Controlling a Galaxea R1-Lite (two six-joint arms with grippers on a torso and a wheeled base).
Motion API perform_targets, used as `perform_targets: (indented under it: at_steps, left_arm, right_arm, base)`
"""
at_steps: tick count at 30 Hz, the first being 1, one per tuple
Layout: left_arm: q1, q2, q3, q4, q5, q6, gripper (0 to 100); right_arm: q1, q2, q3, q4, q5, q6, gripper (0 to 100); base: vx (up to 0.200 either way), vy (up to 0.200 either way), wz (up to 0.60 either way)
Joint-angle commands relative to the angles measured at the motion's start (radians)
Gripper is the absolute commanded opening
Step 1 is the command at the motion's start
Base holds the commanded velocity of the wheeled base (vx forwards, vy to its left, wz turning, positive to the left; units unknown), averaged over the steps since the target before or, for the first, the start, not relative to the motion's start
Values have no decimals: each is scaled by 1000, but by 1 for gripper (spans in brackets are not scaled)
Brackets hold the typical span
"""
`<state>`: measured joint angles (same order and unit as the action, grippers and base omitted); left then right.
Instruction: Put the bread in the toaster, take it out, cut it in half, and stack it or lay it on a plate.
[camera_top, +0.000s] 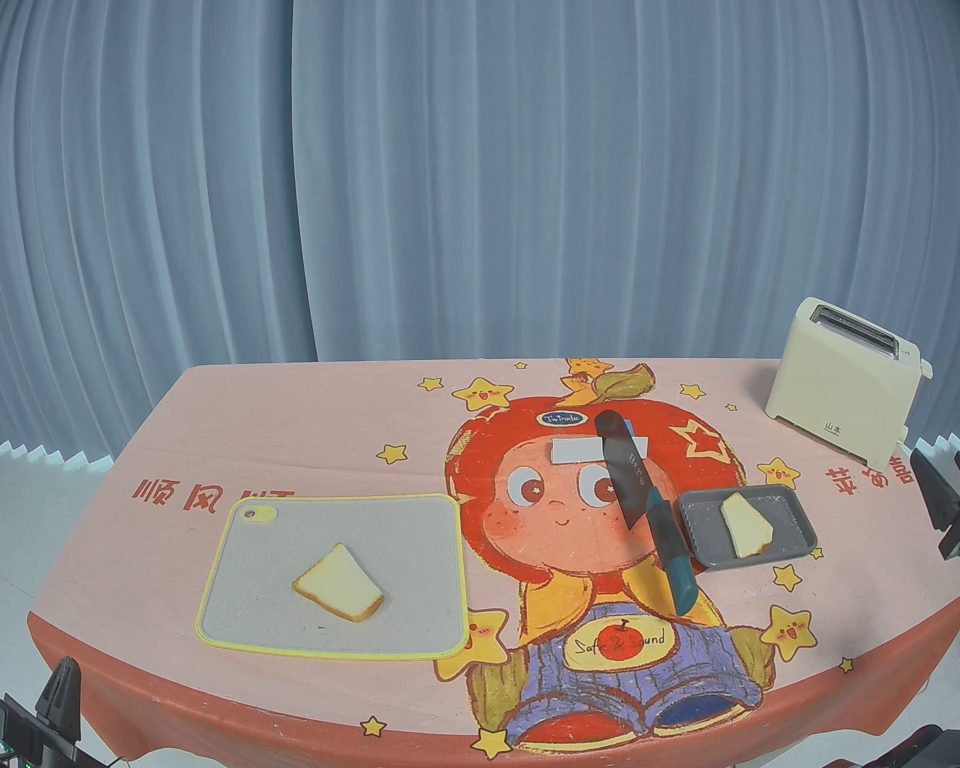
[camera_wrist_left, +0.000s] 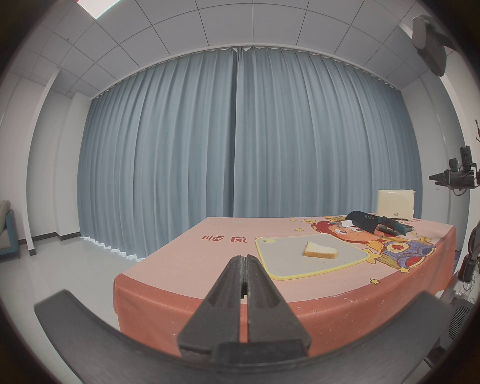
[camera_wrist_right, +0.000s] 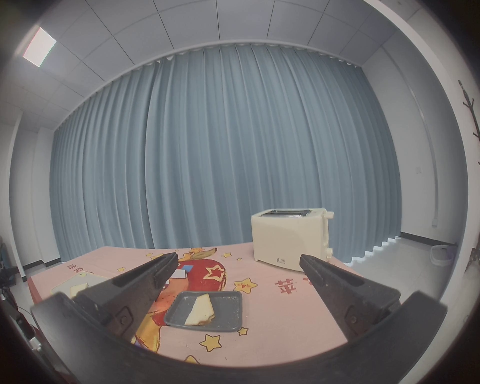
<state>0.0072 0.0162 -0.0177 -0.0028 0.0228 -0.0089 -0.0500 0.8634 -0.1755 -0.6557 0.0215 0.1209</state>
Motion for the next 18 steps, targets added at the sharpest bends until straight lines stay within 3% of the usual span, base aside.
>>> perform_targets:
  at_steps: [1,4,18]
  left_arm:
    - [0,-16,18,0,0,0,0]
    - [0,-16,18,0,0,0,0]
    - [0,-16,18,0,0,0,0]
  right_arm:
    - [-30,-66,-5,1,26,-1,100]
    - [-34,-95,4,2,63,-3,100]
    - [-24,-181,-7,2,69,-18,100]
  base:
    - [0,0,0]
    - [0,0,0]
    - [0,0,0]
